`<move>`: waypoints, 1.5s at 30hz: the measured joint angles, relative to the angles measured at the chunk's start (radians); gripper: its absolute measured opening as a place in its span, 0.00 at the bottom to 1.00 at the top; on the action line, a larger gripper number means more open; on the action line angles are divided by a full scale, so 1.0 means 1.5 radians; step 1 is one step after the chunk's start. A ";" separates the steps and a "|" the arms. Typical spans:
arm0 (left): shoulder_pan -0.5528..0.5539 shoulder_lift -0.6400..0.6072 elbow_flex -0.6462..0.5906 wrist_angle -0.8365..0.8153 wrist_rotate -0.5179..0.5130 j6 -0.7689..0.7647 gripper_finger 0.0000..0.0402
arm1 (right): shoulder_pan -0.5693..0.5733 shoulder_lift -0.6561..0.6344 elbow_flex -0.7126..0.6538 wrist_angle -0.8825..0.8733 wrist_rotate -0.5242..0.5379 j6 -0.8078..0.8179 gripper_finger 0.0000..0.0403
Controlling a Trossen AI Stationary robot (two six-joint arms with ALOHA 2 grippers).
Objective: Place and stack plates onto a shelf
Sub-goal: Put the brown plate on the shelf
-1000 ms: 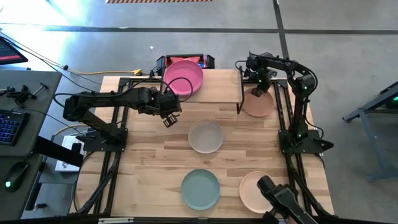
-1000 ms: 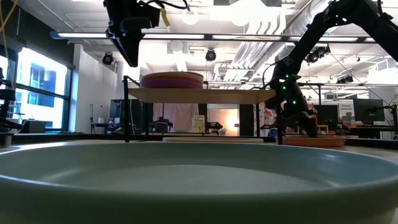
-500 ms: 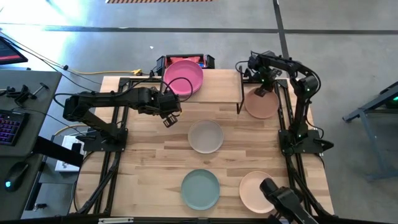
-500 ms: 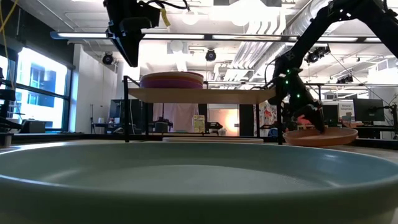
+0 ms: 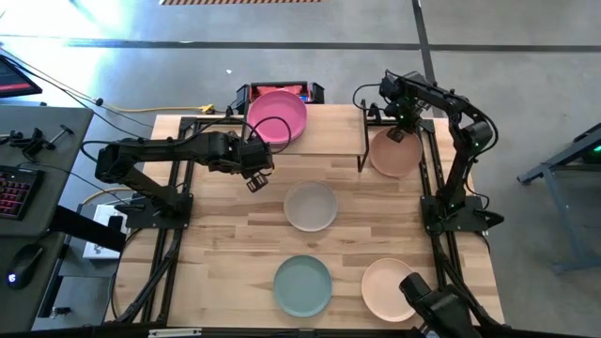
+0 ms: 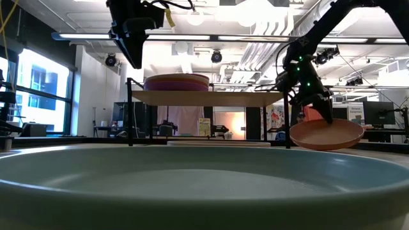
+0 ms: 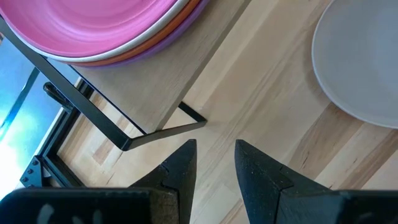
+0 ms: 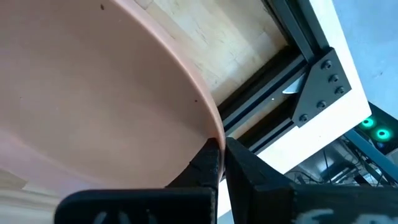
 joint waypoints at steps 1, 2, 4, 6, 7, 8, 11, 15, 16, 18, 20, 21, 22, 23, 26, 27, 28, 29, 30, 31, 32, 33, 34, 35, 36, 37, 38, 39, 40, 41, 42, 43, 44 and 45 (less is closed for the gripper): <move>0.000 0.000 0.000 0.000 0.000 0.000 0.25 | 0.001 -0.002 0.000 -0.001 -0.001 0.000 0.00; 0.000 0.000 0.000 0.000 0.000 0.000 0.25 | 0.003 -0.004 0.000 -0.002 -0.002 0.000 0.00; 0.000 0.000 0.000 0.000 0.000 0.000 0.25 | 0.007 -0.008 0.000 -0.013 0.004 0.005 0.00; 0.000 0.000 0.000 0.000 0.000 0.000 0.25 | 0.011 -0.013 0.000 -0.024 0.018 0.011 0.00; 0.000 0.000 0.000 0.000 0.000 0.000 0.25 | 0.012 -0.017 0.000 -0.027 0.022 0.015 0.00; 0.000 0.000 0.000 0.000 0.000 0.000 0.25 | 0.014 -0.023 0.000 -0.031 0.023 0.017 0.00; 0.000 0.000 0.000 0.000 0.000 0.000 0.25 | 0.017 -0.043 0.000 -0.036 0.026 0.027 0.00; 0.000 0.000 0.000 0.000 0.000 0.000 0.25 | 0.022 -0.070 0.000 -0.052 0.026 0.053 0.00; 0.000 0.000 0.000 0.000 0.000 0.000 0.25 | 0.023 -0.077 0.000 -0.054 0.026 0.059 0.00; 0.000 0.000 0.000 0.000 0.000 0.000 0.25 | 0.027 -0.090 0.000 -0.062 0.027 0.074 0.00; 0.000 0.000 0.000 0.000 0.000 0.000 0.25 | 0.030 -0.104 0.000 -0.069 0.029 0.082 0.00; 0.000 0.000 0.000 0.000 0.000 0.000 0.25 | 0.033 -0.110 0.000 -0.070 0.030 0.084 0.00; 0.000 0.000 0.000 0.001 0.000 0.000 0.25 | 0.036 -0.116 0.000 -0.071 0.032 0.086 0.00; 0.000 0.000 0.000 0.001 0.000 0.000 0.25 | 0.038 -0.122 0.000 -0.071 0.035 0.089 0.00; 0.000 0.000 0.000 0.001 0.000 0.000 0.25 | 0.047 -0.140 0.000 -0.073 0.036 0.102 0.00; 0.000 0.000 0.000 0.001 0.000 0.000 0.25 | 0.049 -0.144 0.000 -0.073 0.036 0.103 0.00; 0.000 0.000 0.000 0.002 0.000 0.000 0.25 | 0.050 -0.146 0.000 -0.073 0.036 0.105 0.00; 0.000 0.000 0.000 0.003 0.000 0.001 0.25 | 0.050 -0.146 0.001 -0.074 0.036 0.105 0.00; 0.000 0.000 0.000 0.003 0.000 0.003 0.25 | 0.051 -0.146 0.000 -0.075 0.036 0.105 0.00; 0.000 0.000 0.000 0.003 0.000 0.008 0.25 | 0.054 -0.146 0.001 -0.078 0.036 0.105 0.00; 0.000 0.000 0.000 0.003 0.000 0.013 0.25 | 0.056 -0.146 0.001 -0.083 0.038 0.108 0.00; 0.000 0.000 0.000 0.003 0.000 0.014 0.25 | 0.059 -0.146 0.001 -0.088 0.042 0.114 0.00; 0.000 0.000 0.000 0.004 0.000 0.014 0.25 | 0.063 -0.146 0.001 -0.093 0.045 0.119 0.00; 0.000 0.000 0.000 0.004 0.000 0.014 0.25 | 0.066 -0.147 0.001 -0.099 0.048 0.126 0.00; 0.000 0.000 0.000 0.004 0.000 0.015 0.25 | 0.069 -0.147 0.001 -0.105 0.049 0.133 0.00; 0.000 0.000 0.000 0.005 0.000 0.015 0.25 | 0.072 -0.149 0.001 -0.108 0.052 0.140 0.00; 0.000 0.000 0.000 0.005 -0.001 0.015 0.25 | 0.075 -0.152 0.000 -0.109 0.053 0.147 0.00; 0.000 0.000 0.000 0.005 0.000 0.015 0.25 | 0.076 -0.157 0.001 -0.110 0.052 0.154 0.00; 0.000 0.000 0.000 0.005 0.000 0.015 0.25 | 0.076 -0.163 0.001 -0.110 0.050 0.157 0.00; 0.000 0.000 0.000 0.005 0.000 0.016 0.25 | 0.076 -0.170 0.001 -0.110 0.046 0.159 0.00; 0.000 0.000 0.000 0.005 0.000 0.017 0.25 | 0.078 -0.178 0.001 -0.107 0.041 0.162 0.00; 0.000 0.000 0.000 0.005 0.000 0.018 0.25 | 0.079 -0.186 0.001 -0.102 0.036 0.168 0.00; 0.000 0.000 0.000 0.005 0.000 0.018 0.25 | 0.080 -0.194 0.001 -0.099 0.033 0.172 0.00; 0.000 0.000 0.000 0.005 0.000 0.018 0.25 | 0.080 -0.201 0.001 -0.096 0.029 0.174 0.00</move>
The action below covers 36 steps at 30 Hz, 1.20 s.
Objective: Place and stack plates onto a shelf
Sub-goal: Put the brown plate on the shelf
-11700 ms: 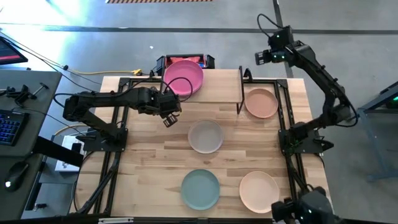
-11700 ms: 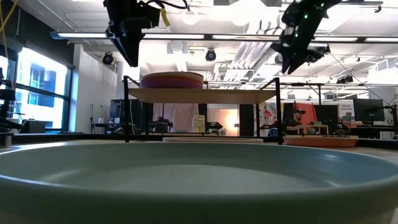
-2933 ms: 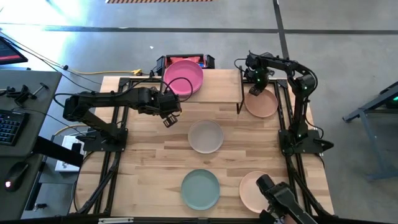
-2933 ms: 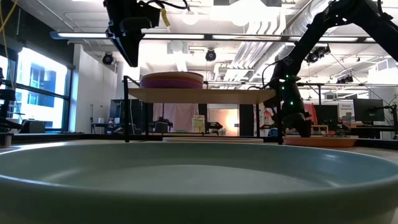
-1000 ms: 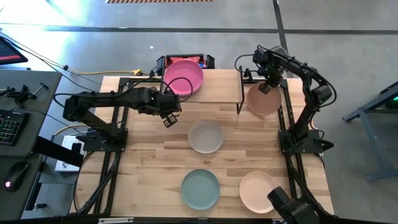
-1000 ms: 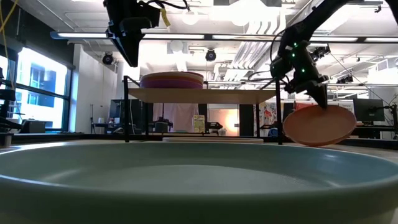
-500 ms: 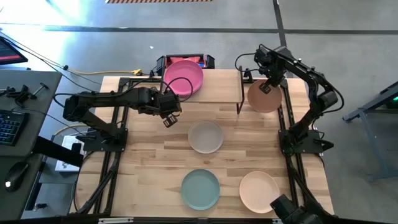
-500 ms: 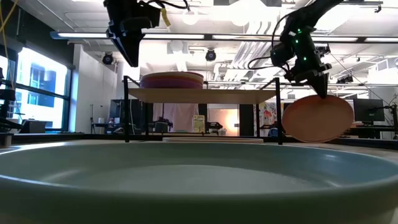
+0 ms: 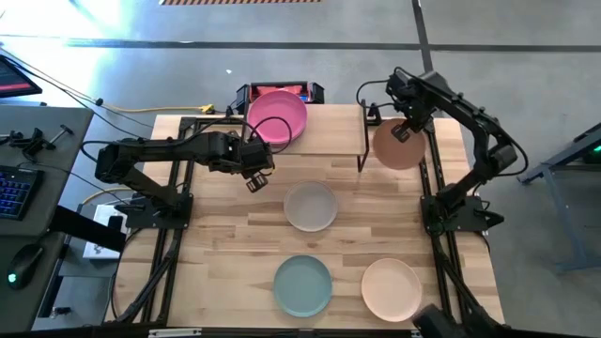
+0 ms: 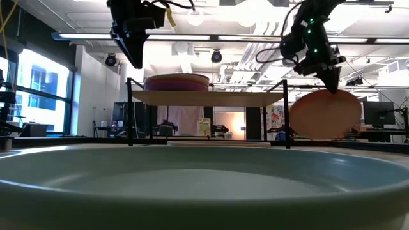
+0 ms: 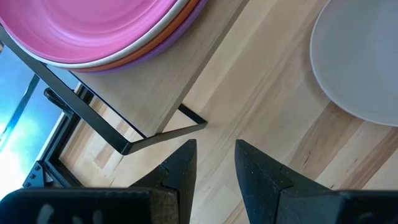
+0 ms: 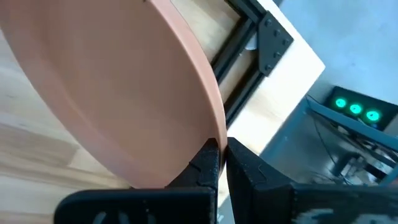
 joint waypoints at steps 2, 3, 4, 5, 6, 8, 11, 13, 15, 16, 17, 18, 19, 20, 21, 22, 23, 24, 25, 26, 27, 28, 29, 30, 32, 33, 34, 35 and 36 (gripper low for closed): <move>0.000 0.000 0.000 0.000 0.000 0.000 0.25 | 0.001 -0.013 0.000 0.004 -0.015 0.004 0.00; 0.000 0.000 0.000 0.000 0.000 0.000 0.25 | 0.001 -0.019 0.000 0.008 -0.019 0.008 0.00; 0.000 0.000 0.000 0.000 0.000 0.000 0.25 | 0.001 -0.027 0.000 0.013 -0.025 0.011 0.00; 0.000 0.000 0.000 0.000 0.000 0.000 0.25 | 0.001 -0.033 0.000 0.019 -0.029 0.012 0.00; 0.000 0.000 0.000 0.000 0.000 0.000 0.25 | 0.002 -0.039 0.000 0.022 -0.031 0.013 0.00; 0.000 0.000 0.000 0.000 0.000 0.000 0.25 | 0.002 -0.049 0.000 0.027 -0.036 0.013 0.00; 0.000 0.000 0.000 0.000 0.000 0.000 0.25 | 0.002 -0.060 0.000 0.035 -0.043 0.014 0.00; 0.000 0.000 0.000 0.000 0.000 0.000 0.25 | 0.002 -0.063 0.000 0.043 -0.046 0.016 0.00; 0.000 0.000 0.000 0.000 0.000 0.000 0.25 | 0.002 -0.066 0.000 0.052 -0.046 0.018 0.00; 0.000 0.000 0.000 0.000 0.000 0.000 0.25 | 0.002 -0.067 0.000 0.055 -0.046 0.021 0.00; 0.000 0.000 0.000 0.000 0.000 0.000 0.25 | 0.002 -0.067 0.000 0.058 -0.045 0.028 0.00; 0.000 0.000 0.000 0.000 0.000 0.000 0.25 | 0.002 -0.067 0.000 0.063 -0.042 0.032 0.00; 0.000 0.000 0.000 0.000 0.000 0.000 0.25 | 0.002 -0.067 0.000 0.066 -0.037 0.035 0.00; 0.000 0.000 0.000 0.000 0.000 0.000 0.25 | 0.002 -0.067 0.000 0.066 -0.033 0.038 0.00; 0.000 0.000 0.000 0.000 0.000 0.000 0.25 | 0.002 -0.067 0.000 0.066 -0.031 0.041 0.00; 0.000 0.000 0.000 0.000 0.000 0.000 0.25 | 0.002 -0.067 0.000 0.066 -0.030 0.041 0.00; 0.000 0.000 0.000 0.000 0.000 0.000 0.25 | 0.002 -0.067 0.000 0.066 -0.030 0.041 0.00; 0.000 0.000 0.000 0.000 0.000 0.000 0.25 | 0.003 -0.067 0.000 0.065 -0.029 0.044 0.00; 0.000 0.000 0.000 0.000 0.000 0.000 0.25 | 0.007 -0.067 0.001 0.060 -0.027 0.046 0.00; 0.000 0.000 0.000 0.000 0.000 0.000 0.25 | 0.010 -0.067 0.005 0.048 -0.026 0.048 0.00; 0.000 0.000 0.000 0.000 0.000 0.000 0.25 | 0.014 -0.067 0.010 0.031 -0.025 0.052 0.00; 0.000 0.000 0.000 0.000 0.000 0.000 0.25 | 0.019 -0.067 0.017 0.015 -0.025 0.057 0.00; 0.000 0.000 0.000 0.000 0.000 0.000 0.25 | 0.025 -0.067 0.025 -0.001 -0.025 0.063 0.00; 0.000 0.000 0.000 0.000 0.000 0.000 0.25 | 0.030 -0.067 0.034 -0.019 -0.024 0.070 0.00; 0.000 0.000 0.000 0.000 0.000 0.000 0.25 | 0.039 -0.067 0.053 -0.055 -0.025 0.074 0.00; 0.000 0.000 0.000 0.000 0.000 0.000 0.25 | 0.044 -0.067 0.063 -0.069 -0.025 0.081 0.00; 0.000 0.000 0.000 0.000 0.000 0.000 0.25 | 0.049 -0.068 0.070 -0.069 -0.025 0.088 0.00; 0.000 0.000 0.000 0.000 -0.001 0.000 0.25 | 0.054 -0.071 0.075 -0.065 -0.023 0.097 0.00; 0.000 0.000 0.000 0.000 -0.002 0.000 0.25 | 0.057 -0.077 0.079 -0.065 -0.023 0.103 0.00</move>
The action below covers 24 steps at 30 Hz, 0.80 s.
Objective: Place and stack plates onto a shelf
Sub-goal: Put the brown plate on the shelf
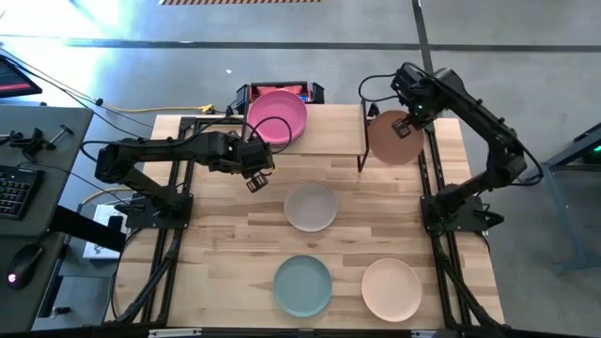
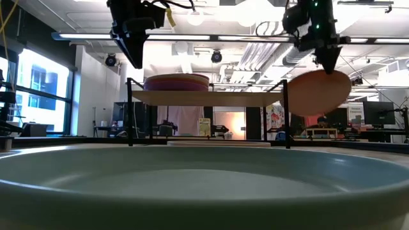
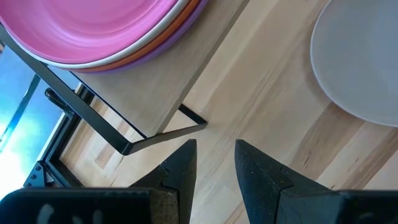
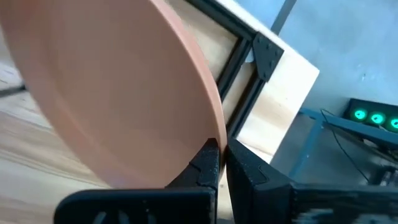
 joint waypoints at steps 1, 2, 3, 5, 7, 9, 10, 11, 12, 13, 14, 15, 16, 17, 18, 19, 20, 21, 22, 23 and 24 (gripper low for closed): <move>0.000 0.000 0.000 0.000 -0.001 0.000 0.25 | 0.003 -0.007 0.006 0.000 0.000 0.004 0.00; 0.000 0.000 0.000 0.000 -0.002 0.000 0.25 | 0.005 -0.015 0.010 -0.003 -0.002 0.013 0.00; 0.000 0.000 0.000 0.000 -0.002 0.000 0.25 | 0.005 -0.023 0.012 -0.003 -0.004 0.020 0.00; 0.000 0.000 0.000 0.001 -0.002 0.000 0.25 | 0.005 -0.036 0.013 -0.002 -0.005 0.034 0.00; 0.000 0.000 0.000 0.007 -0.002 0.000 0.25 | 0.004 -0.053 0.013 -0.002 0.006 0.046 0.00; 0.000 0.000 0.000 0.014 -0.002 0.000 0.25 | 0.004 -0.069 0.013 -0.003 0.005 0.044 0.00; 0.000 0.000 0.000 0.018 -0.002 0.000 0.25 | 0.004 -0.074 0.013 -0.003 0.005 0.044 0.00; 0.000 0.000 0.000 0.020 -0.002 0.000 0.25 | 0.004 -0.077 0.013 -0.003 0.005 0.045 0.00; 0.000 0.000 0.000 0.023 -0.002 0.000 0.25 | 0.004 -0.080 0.013 -0.002 0.006 0.047 0.00; 0.000 0.000 0.000 0.026 -0.002 0.000 0.25 | 0.004 -0.084 0.013 -0.003 0.007 0.047 0.00; 0.000 0.000 0.000 0.028 -0.002 0.000 0.25 | 0.004 -0.088 0.013 -0.003 0.007 0.047 0.00; 0.000 0.000 0.000 0.028 -0.002 0.001 0.25 | 0.004 -0.091 0.013 -0.003 0.008 0.047 0.00; 0.000 0.000 0.000 0.028 -0.002 0.005 0.25 | 0.004 -0.093 0.013 -0.003 0.007 0.047 0.00; 0.000 0.000 0.000 0.028 -0.002 0.010 0.25 | 0.004 -0.096 0.013 -0.003 0.007 0.048 0.00; 0.000 0.000 0.000 0.028 -0.002 0.012 0.25 | 0.004 -0.100 0.013 -0.002 0.007 0.048 0.00; 0.000 0.000 0.000 0.028 -0.002 0.012 0.25 | 0.004 -0.103 0.014 -0.003 0.007 0.048 0.00; 0.000 0.000 0.000 0.028 -0.002 0.012 0.25 | 0.005 -0.105 0.017 -0.005 0.006 0.050 0.00; 0.001 0.000 0.000 0.028 -0.002 0.012 0.25 | 0.009 -0.106 0.023 -0.004 0.007 0.053 0.00; 0.001 0.000 0.000 0.028 -0.002 0.012 0.25 | 0.012 -0.107 0.030 -0.003 0.007 0.057 0.00; 0.001 0.000 0.000 0.028 -0.002 0.012 0.25 | 0.014 -0.109 0.040 -0.003 0.009 0.060 0.00; 0.001 0.000 0.000 0.028 -0.002 0.011 0.25 | 0.016 -0.113 0.053 -0.003 0.013 0.064 0.00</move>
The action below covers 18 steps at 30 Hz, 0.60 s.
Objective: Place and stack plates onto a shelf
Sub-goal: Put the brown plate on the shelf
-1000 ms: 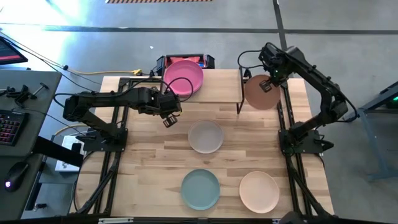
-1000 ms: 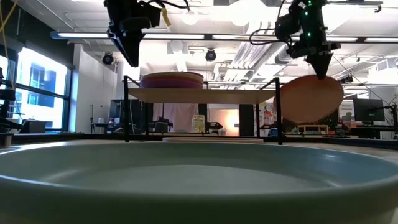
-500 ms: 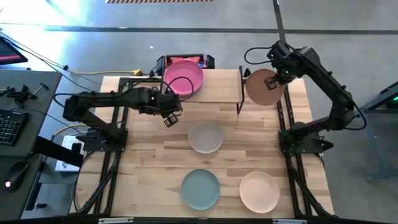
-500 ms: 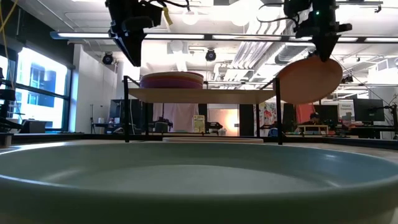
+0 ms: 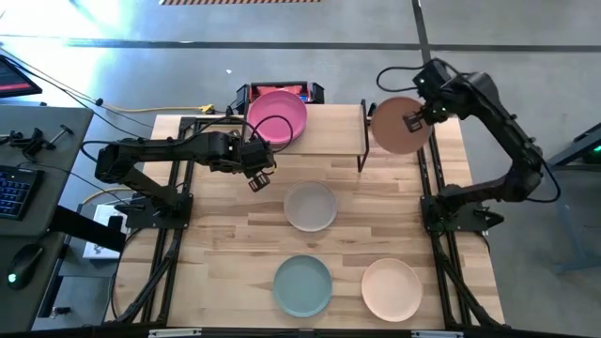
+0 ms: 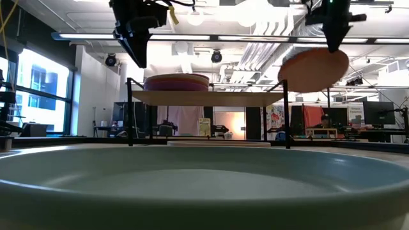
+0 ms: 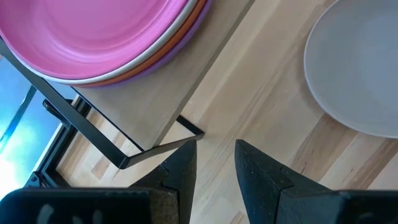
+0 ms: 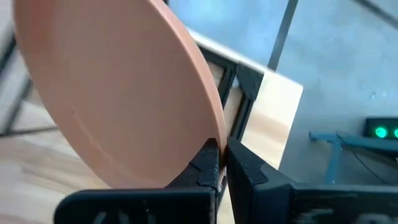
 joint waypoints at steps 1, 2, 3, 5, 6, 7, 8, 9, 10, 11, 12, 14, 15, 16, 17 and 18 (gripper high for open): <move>0.000 0.000 0.000 0.000 0.000 0.000 0.25 | 0.002 -0.003 0.015 0.000 0.000 0.002 0.00; 0.000 0.000 0.000 0.000 0.000 0.000 0.25 | 0.004 -0.006 0.032 0.000 0.000 0.006 0.00; 0.000 0.000 0.000 0.000 0.000 0.000 0.25 | 0.006 -0.006 0.050 -0.001 0.000 0.007 0.00; 0.000 0.000 0.000 0.001 0.000 0.000 0.25 | 0.008 -0.006 0.090 0.001 -0.001 0.008 0.00; 0.000 0.000 0.000 0.001 0.000 0.000 0.25 | 0.010 -0.006 0.110 0.001 -0.001 0.008 0.00; 0.000 0.000 0.000 0.002 0.000 0.000 0.25 | 0.010 -0.005 0.130 0.005 -0.001 0.008 0.00; 0.001 0.000 0.000 0.002 0.000 0.000 0.25 | 0.010 -0.005 0.146 0.010 -0.005 0.008 0.00; 0.002 0.000 0.000 0.002 0.000 0.000 0.25 | 0.010 -0.005 0.160 0.018 -0.012 0.008 0.00; 0.002 0.000 0.000 0.002 0.000 0.000 0.25 | 0.010 -0.004 0.171 0.027 -0.019 0.008 0.00; 0.002 0.000 0.000 0.002 0.000 0.000 0.25 | 0.010 -0.003 0.181 0.036 -0.026 0.008 0.00; 0.002 0.000 0.000 0.002 0.000 0.000 0.25 | 0.010 -0.003 0.189 0.045 -0.034 0.007 0.00; 0.002 0.000 0.000 0.002 0.000 0.000 0.25 | 0.010 -0.003 0.197 0.064 -0.048 0.006 0.00; 0.002 0.000 0.000 0.002 0.000 0.000 0.25 | 0.010 -0.003 0.197 0.075 -0.058 0.006 0.00; 0.002 0.000 0.000 0.002 0.000 0.000 0.25 | 0.010 -0.003 0.196 0.085 -0.068 0.006 0.00; 0.002 0.000 0.000 0.002 0.000 0.000 0.25 | 0.010 -0.003 0.192 0.097 -0.079 0.006 0.00; 0.002 0.000 0.000 0.002 0.000 0.000 0.25 | 0.010 -0.002 0.186 0.109 -0.091 0.006 0.00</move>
